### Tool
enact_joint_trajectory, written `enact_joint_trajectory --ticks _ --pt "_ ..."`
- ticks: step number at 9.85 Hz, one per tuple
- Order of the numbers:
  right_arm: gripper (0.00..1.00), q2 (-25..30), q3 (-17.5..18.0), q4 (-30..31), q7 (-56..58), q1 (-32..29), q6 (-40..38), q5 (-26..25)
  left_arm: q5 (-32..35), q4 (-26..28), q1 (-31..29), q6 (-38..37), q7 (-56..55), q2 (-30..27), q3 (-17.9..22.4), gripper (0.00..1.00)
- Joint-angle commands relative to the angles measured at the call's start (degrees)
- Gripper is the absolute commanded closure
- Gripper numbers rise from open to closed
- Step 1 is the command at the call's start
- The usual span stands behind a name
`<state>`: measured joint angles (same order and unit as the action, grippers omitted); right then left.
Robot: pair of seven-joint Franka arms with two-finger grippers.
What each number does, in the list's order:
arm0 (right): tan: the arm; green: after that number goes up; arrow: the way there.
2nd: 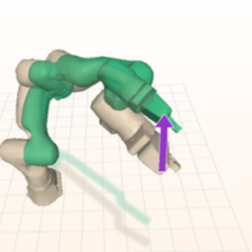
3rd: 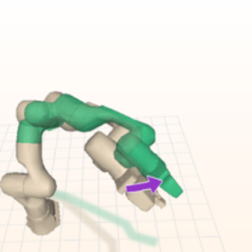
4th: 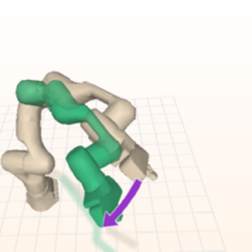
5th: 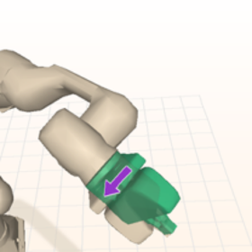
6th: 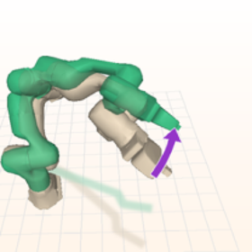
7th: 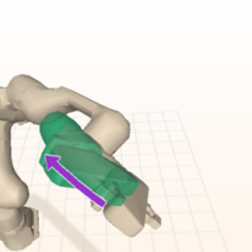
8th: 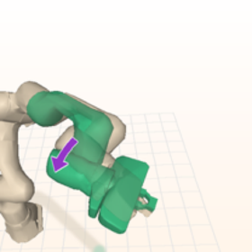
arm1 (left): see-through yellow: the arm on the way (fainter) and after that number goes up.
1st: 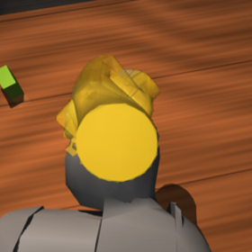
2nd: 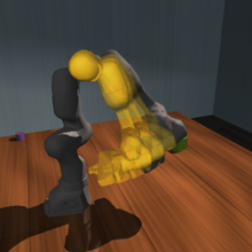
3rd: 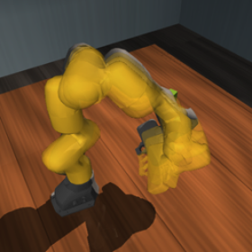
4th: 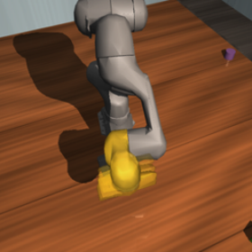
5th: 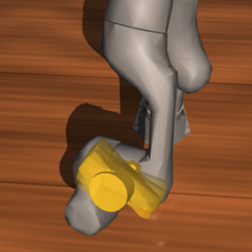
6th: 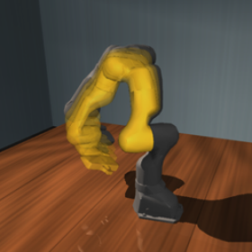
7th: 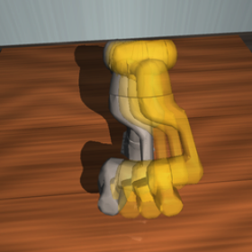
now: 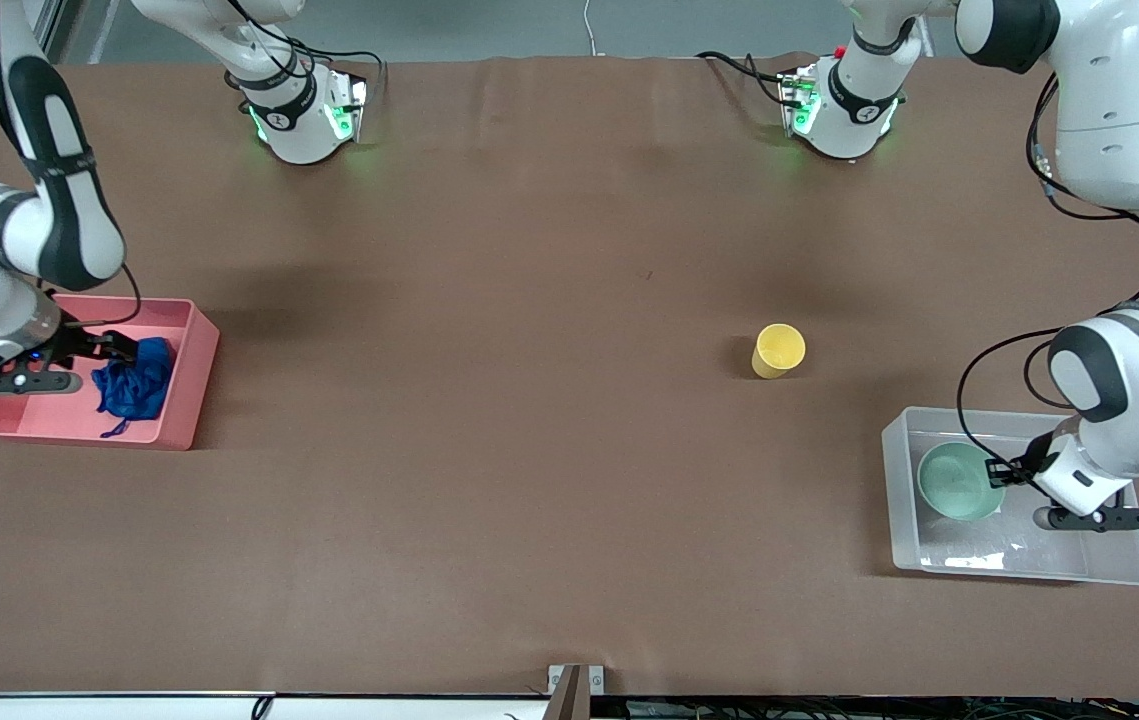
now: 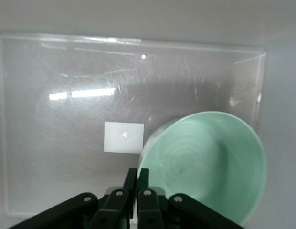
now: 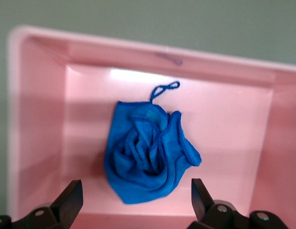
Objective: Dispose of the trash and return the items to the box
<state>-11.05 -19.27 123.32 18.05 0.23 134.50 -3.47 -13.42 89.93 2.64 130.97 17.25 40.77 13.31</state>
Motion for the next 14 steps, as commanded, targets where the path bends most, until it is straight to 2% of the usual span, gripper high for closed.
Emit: enact_joint_trajectory --ticks 1,2,3,4,5,6,7,8,9,11,14 --pt "0.00 8.2 9.4 -8.8 -14.2 -3.5 -17.9 -0.1 -0.7 2.9 0.1 1.2 2.9 0.6 0.4 0.80" --pt "0.00 10.2 13.8 -12.8 -17.1 -6.8 -22.4 1.5 -0.4 2.9 -0.2 0.7 3.7 0.1 0.4 0.23" --pt "0.00 12.4 15.3 -16.5 -17.3 -8.2 -26.3 4.4 -0.3 3.0 0.1 0.3 4.1 -2.1 0.6 0.04" --pt "0.00 14.0 14.5 -20.9 -18.0 -6.9 -32.3 4.8 -0.3 3.0 0.1 -1.8 4.1 -5.0 0.7 0.00" --pt "0.00 14.0 11.4 -27.5 -19.4 -3.8 -37.8 4.7 -0.2 2.9 0.4 -4.9 3.5 -8.9 0.7 0.00" --pt "0.00 13.5 10.8 -35.3 -19.7 -2.8 -44.3 3.8 -0.2 3.0 0.5 -8.4 3.3 -12.7 0.6 0.00" --pt "0.00 12.4 10.8 -39.9 -19.7 -2.9 -48.9 3.9 0.2 3.0 1.1 -13.1 1.4 -16.5 0.5 0.00" --pt "0.00 11.9 11.2 -41.1 -19.4 -3.0 -50.0 3.7 4.3 2.9 1.5 -18.5 -2.7 -21.0 -0.1 0.00" --pt "0.00 11.9 12.1 -41.1 -18.8 -3.2 -50.1 3.6 8.4 2.9 1.3 -24.1 -6.3 -25.8 -2.8 0.00" --pt "0.00 12.1 14.2 -40.3 -16.7 -4.1 -51.3 2.5 9.5 3.1 1.3 -31.8 -10.0 -33.7 -5.7 0.00" --pt "0.00 12.1 14.1 -40.5 -16.4 -3.7 -51.4 2.6 13.3 11.8 1.3 -33.4 -18.6 -44.9 -12.0 0.00"
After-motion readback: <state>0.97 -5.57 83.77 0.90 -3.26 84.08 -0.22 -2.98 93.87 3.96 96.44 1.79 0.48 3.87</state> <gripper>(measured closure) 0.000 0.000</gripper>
